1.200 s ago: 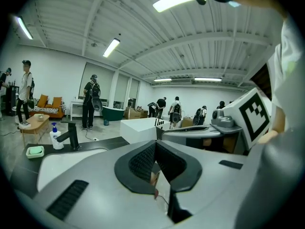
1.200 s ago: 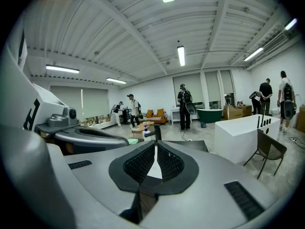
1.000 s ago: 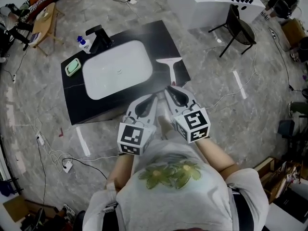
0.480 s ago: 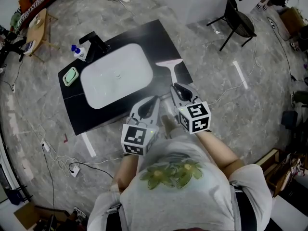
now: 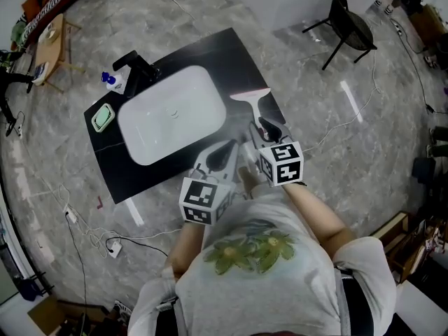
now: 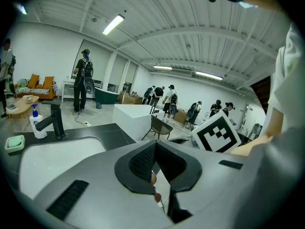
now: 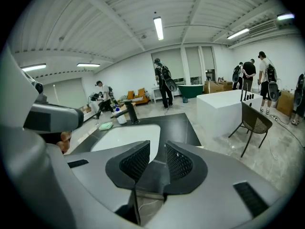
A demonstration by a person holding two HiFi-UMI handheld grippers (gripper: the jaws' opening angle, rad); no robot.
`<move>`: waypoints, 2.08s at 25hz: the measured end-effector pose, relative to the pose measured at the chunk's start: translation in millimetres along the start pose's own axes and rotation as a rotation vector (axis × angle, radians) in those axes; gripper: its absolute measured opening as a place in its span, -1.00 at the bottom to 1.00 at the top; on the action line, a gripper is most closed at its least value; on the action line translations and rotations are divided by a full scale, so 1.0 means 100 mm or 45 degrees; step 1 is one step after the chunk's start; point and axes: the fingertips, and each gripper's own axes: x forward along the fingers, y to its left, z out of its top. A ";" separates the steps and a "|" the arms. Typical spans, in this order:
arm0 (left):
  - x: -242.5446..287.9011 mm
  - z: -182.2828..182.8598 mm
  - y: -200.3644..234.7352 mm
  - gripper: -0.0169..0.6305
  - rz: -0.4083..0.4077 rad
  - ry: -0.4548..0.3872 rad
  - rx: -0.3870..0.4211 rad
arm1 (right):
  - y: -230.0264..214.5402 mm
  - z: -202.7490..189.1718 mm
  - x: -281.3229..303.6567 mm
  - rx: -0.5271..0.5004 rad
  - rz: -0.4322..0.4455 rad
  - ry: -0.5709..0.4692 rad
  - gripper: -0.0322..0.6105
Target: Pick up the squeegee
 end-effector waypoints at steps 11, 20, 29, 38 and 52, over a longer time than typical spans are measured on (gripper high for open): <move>0.17 -0.01 0.06 -0.92 -0.067 0.049 0.075 | -0.21 -0.22 0.39 0.005 -0.069 0.127 -0.60; 0.34 -0.10 0.23 -0.92 -0.046 0.115 0.048 | -0.42 -0.42 0.63 0.063 -0.100 0.195 -0.60; 0.47 -0.17 0.41 -0.92 -0.018 0.172 0.010 | -0.56 -0.53 0.85 0.090 -0.130 0.247 -0.50; 0.56 -0.19 0.55 -0.92 0.006 0.207 -0.009 | -0.67 -0.65 1.05 0.087 -0.183 0.282 -0.47; 0.62 -0.25 0.81 -0.92 0.056 0.240 -0.058 | -0.80 -0.90 1.28 0.164 -0.211 0.391 -0.48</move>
